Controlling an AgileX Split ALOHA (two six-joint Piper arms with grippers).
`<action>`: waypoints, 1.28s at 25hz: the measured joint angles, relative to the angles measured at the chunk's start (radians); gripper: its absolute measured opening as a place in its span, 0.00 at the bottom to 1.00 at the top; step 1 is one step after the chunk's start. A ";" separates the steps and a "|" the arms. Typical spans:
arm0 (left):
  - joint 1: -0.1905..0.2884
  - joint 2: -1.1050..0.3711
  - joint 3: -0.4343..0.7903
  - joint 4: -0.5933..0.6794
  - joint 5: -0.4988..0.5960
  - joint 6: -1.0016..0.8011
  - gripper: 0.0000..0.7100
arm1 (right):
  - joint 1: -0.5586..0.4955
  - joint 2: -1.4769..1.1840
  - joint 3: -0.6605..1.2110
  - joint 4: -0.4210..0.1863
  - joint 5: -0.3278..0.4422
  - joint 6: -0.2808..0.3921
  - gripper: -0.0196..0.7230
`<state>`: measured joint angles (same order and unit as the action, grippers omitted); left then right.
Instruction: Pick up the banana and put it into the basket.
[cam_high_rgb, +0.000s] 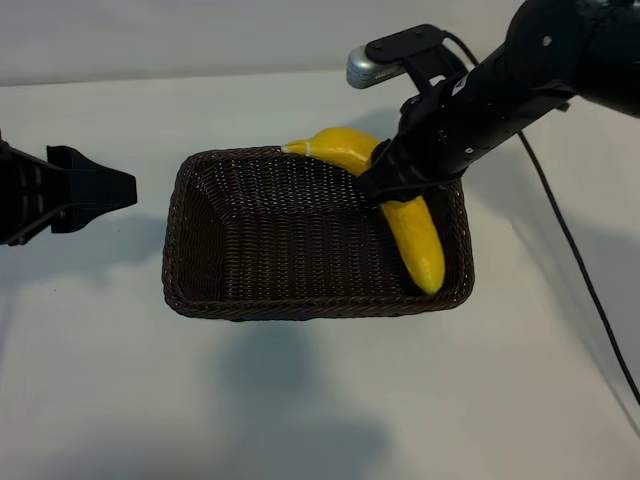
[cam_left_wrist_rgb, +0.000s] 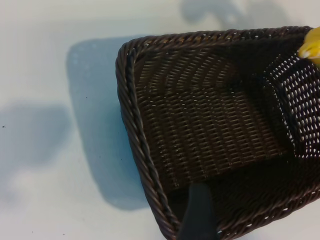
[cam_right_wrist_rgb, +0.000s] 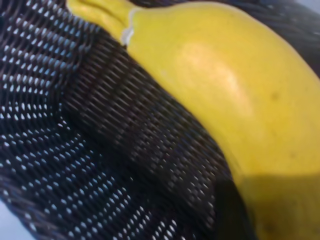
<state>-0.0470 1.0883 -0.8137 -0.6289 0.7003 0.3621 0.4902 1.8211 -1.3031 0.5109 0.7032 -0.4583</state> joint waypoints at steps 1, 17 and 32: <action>0.000 0.000 0.000 0.000 0.000 0.000 0.86 | 0.000 0.003 0.000 0.012 -0.011 -0.012 0.60; 0.000 0.000 0.000 0.000 0.000 0.000 0.86 | 0.001 0.031 0.000 0.093 -0.047 -0.051 0.96; 0.000 0.000 0.000 0.003 -0.001 0.026 0.86 | -0.022 -0.091 -0.111 -0.114 0.172 0.132 0.94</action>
<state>-0.0470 1.0883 -0.8137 -0.6256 0.6993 0.3878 0.4678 1.7302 -1.4140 0.3969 0.8752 -0.3262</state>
